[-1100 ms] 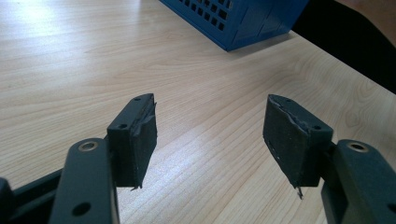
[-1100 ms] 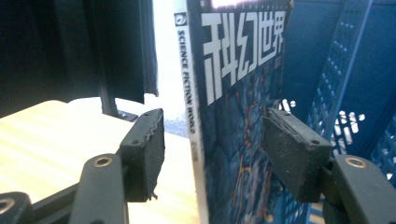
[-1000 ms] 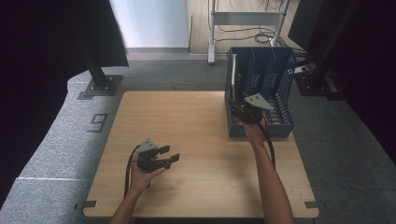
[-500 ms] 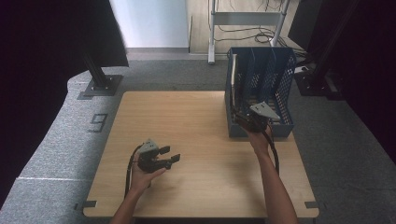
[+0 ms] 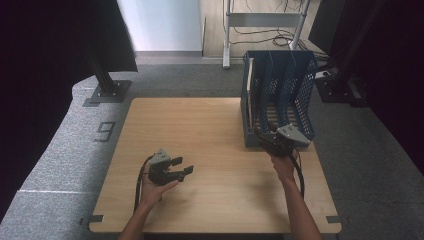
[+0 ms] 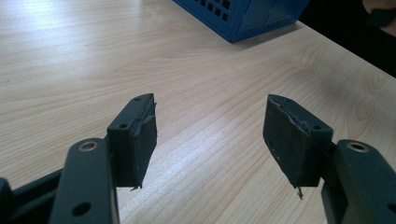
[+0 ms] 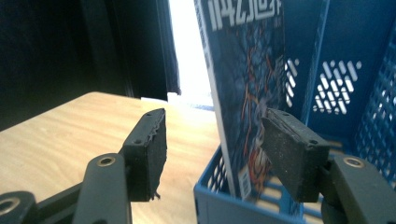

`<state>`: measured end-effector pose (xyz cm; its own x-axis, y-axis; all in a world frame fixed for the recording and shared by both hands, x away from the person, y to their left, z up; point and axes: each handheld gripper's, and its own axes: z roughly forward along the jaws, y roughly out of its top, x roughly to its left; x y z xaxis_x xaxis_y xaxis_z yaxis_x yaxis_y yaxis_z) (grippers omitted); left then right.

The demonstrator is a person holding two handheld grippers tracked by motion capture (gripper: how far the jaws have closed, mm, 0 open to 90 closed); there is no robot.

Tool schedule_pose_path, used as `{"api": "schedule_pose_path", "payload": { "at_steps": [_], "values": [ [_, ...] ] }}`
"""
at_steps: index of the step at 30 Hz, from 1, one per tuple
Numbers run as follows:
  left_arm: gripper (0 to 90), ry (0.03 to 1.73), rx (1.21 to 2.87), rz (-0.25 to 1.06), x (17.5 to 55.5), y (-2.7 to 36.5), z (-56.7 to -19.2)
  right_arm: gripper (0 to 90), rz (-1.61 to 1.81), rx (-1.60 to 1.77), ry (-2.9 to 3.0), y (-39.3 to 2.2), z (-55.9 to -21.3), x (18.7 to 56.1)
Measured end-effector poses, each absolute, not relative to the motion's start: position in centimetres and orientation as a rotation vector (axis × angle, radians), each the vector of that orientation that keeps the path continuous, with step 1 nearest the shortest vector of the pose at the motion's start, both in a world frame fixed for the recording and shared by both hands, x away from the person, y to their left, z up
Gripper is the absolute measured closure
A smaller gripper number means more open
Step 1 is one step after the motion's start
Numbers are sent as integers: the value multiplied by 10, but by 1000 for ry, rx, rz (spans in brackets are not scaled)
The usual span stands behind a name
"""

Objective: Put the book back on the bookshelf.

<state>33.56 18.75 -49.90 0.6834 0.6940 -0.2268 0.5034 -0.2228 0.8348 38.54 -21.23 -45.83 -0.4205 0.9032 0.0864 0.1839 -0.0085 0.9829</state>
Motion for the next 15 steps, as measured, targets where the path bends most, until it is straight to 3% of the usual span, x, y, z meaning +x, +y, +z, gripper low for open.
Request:
{"api": "schedule_pose_path", "payload": {
  "at_steps": [15],
  "values": [
    [352,944,1886,238,336,188,-500,398,1466,1128,1734,-210,-489,351]
  ]
}}
